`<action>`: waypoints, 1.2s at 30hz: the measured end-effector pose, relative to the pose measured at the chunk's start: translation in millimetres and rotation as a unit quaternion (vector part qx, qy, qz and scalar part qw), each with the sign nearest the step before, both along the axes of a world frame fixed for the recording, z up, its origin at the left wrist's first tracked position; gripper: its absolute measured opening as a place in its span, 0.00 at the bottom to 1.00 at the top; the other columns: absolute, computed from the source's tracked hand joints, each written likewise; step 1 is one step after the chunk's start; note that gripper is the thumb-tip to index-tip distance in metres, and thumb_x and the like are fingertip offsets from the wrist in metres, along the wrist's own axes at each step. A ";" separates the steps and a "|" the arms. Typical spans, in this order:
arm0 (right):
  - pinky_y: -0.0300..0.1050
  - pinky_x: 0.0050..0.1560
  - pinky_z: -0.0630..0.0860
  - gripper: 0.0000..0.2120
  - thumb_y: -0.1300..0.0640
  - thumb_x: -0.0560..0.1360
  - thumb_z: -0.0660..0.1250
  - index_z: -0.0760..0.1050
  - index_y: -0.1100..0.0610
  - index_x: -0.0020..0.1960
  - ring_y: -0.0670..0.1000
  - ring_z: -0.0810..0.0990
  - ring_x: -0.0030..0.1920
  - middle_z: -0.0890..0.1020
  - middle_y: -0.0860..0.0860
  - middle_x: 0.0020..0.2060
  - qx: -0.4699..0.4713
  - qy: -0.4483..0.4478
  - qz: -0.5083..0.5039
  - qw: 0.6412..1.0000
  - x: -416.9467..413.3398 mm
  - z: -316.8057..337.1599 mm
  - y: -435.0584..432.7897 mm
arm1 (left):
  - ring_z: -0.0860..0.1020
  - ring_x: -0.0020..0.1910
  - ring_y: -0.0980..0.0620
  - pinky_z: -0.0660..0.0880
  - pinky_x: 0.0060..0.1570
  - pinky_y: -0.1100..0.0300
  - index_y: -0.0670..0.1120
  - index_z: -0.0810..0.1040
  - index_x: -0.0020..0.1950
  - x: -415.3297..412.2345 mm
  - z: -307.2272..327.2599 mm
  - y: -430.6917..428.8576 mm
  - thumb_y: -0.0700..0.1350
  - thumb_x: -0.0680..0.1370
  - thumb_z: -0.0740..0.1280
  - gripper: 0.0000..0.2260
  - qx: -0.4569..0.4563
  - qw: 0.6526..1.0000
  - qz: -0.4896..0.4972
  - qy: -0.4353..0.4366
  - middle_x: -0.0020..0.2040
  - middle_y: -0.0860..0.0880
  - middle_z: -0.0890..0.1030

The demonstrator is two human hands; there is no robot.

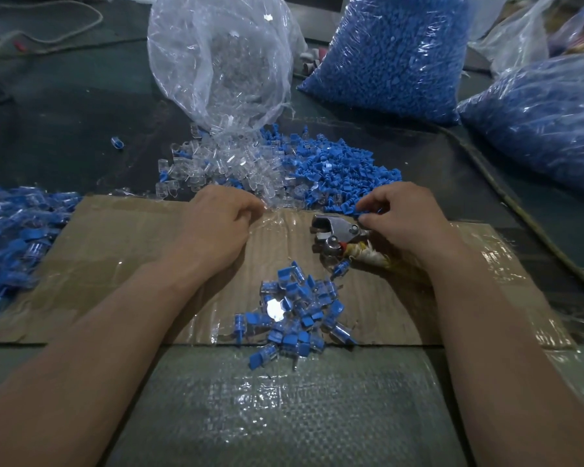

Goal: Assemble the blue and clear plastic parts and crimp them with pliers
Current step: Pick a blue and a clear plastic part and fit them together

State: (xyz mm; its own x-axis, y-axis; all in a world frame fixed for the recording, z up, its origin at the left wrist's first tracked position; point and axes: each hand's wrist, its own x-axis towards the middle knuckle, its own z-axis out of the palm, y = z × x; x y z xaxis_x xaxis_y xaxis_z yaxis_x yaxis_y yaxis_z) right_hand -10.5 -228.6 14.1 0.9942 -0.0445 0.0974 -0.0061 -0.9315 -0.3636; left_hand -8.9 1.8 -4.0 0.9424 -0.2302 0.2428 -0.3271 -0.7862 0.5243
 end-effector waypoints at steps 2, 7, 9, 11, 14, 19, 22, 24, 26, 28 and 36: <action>0.39 0.45 0.69 0.07 0.57 0.72 0.70 0.81 0.52 0.50 0.45 0.73 0.42 0.76 0.46 0.40 0.000 -0.004 -0.009 1.000 1.7 -0.7 1.1 | 0.77 0.53 0.51 0.65 0.52 0.64 0.45 0.80 0.57 -2.4 2.0 -0.9 0.38 0.78 0.62 0.12 -0.021 1.000 0.015 -0.002 0.54 0.48 0.82; 0.40 0.47 0.70 0.07 0.57 0.73 0.68 0.80 0.55 0.50 0.45 0.74 0.42 0.75 0.45 0.39 0.008 -0.036 -0.007 0.999 -0.9 -2.6 3.5 | 0.76 0.39 0.61 0.71 0.44 0.68 0.49 0.81 0.44 -5.5 5.2 -0.2 0.43 0.73 0.70 0.02 -0.133 0.989 0.057 0.010 0.40 0.58 0.79; 0.41 0.48 0.70 0.06 0.57 0.74 0.67 0.79 0.55 0.50 0.46 0.74 0.43 0.76 0.46 0.40 0.020 -0.053 -0.008 0.998 -2.0 -1.4 4.0 | 0.74 0.36 0.64 0.68 0.35 0.73 0.53 0.77 0.39 -6.8 5.4 0.0 0.42 0.71 0.72 0.07 -0.144 0.987 0.063 0.018 0.36 0.59 0.77; 0.40 0.47 0.70 0.06 0.58 0.75 0.66 0.78 0.55 0.52 0.45 0.74 0.43 0.76 0.46 0.41 0.042 -0.074 -0.008 0.996 -3.8 0.8 4.8 | 0.73 0.34 0.64 0.67 0.30 0.77 0.53 0.76 0.39 -8.4 6.0 -0.7 0.41 0.70 0.74 0.09 -0.143 0.988 0.060 0.016 0.36 0.59 0.76; 0.34 0.44 0.68 0.09 0.60 0.76 0.64 0.77 0.54 0.55 0.39 0.73 0.38 0.75 0.44 0.40 0.084 -0.092 0.001 0.992 -7.5 4.2 7.4 | 0.74 0.34 0.64 0.68 0.31 0.76 0.53 0.76 0.40 -8.5 6.3 -1.1 0.42 0.70 0.74 0.08 -0.164 0.985 0.053 0.014 0.35 0.58 0.76; 0.27 0.39 0.67 0.06 0.61 0.75 0.65 0.72 0.50 0.46 0.37 0.72 0.39 0.72 0.37 0.37 0.131 -0.106 0.020 0.986 -12.2 7.5 16.0 | 0.75 0.32 0.66 0.69 0.32 0.73 0.56 0.75 0.35 -10.7 7.1 -2.3 0.45 0.71 0.71 0.09 -0.196 0.980 0.036 0.005 0.34 0.57 0.76; 0.25 0.37 0.69 0.10 0.61 0.74 0.66 0.71 0.47 0.41 0.38 0.73 0.38 0.74 0.40 0.36 0.165 -0.112 0.032 0.979 -16.0 8.4 25.2 | 0.76 0.32 0.62 0.75 0.34 0.65 0.52 0.78 0.35 -11.2 6.3 -3.0 0.44 0.72 0.71 0.07 -0.256 0.965 0.046 0.033 0.32 0.51 0.77; 0.23 0.37 0.69 0.13 0.61 0.73 0.68 0.70 0.45 0.38 0.38 0.74 0.36 0.76 0.41 0.35 0.189 -0.118 0.045 0.974 -18.8 9.3 31.1 | 0.79 0.30 0.54 0.81 0.32 0.53 0.45 0.79 0.39 -13.4 8.5 -5.2 0.40 0.73 0.69 0.03 -0.358 0.926 0.049 0.105 0.32 0.46 0.80; 0.25 0.37 0.70 0.12 0.60 0.72 0.70 0.72 0.46 0.36 0.39 0.74 0.35 0.77 0.42 0.34 0.217 -0.124 0.063 0.966 -21.7 9.7 36.8 | 0.80 0.30 0.52 0.81 0.33 0.52 0.44 0.78 0.42 -15.0 10.5 -6.2 0.37 0.73 0.68 0.03 -0.395 0.906 0.040 0.145 0.33 0.45 0.81; 0.27 0.36 0.71 0.10 0.59 0.70 0.71 0.73 0.48 0.36 0.39 0.75 0.34 0.77 0.43 0.33 0.246 -0.130 0.083 0.957 -24.8 9.7 42.9 | 0.81 0.31 0.52 0.80 0.32 0.55 0.45 0.78 0.45 -15.4 12.4 -6.4 0.36 0.73 0.68 0.05 -0.416 0.894 0.025 0.162 0.33 0.46 0.82; 0.33 0.38 0.76 0.10 0.62 0.71 0.71 0.75 0.48 0.37 0.44 0.79 0.36 0.80 0.44 0.34 0.305 -0.142 0.123 0.934 -30.4 7.3 62.2 | 0.81 0.30 0.55 0.77 0.30 0.67 0.42 0.78 0.42 -20.2 17.5 -14.1 0.33 0.72 0.68 0.05 -0.425 0.892 0.005 0.157 0.31 0.45 0.82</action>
State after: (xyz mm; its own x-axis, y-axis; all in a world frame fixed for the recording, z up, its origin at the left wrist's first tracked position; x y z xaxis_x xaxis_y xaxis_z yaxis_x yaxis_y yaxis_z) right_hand -40.9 -166.5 21.4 0.9194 0.0490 0.3904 0.3588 -0.5117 -0.7807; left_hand -29.2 -12.3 13.6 0.9955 -0.0805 0.0497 -0.0549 -0.0638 0.9964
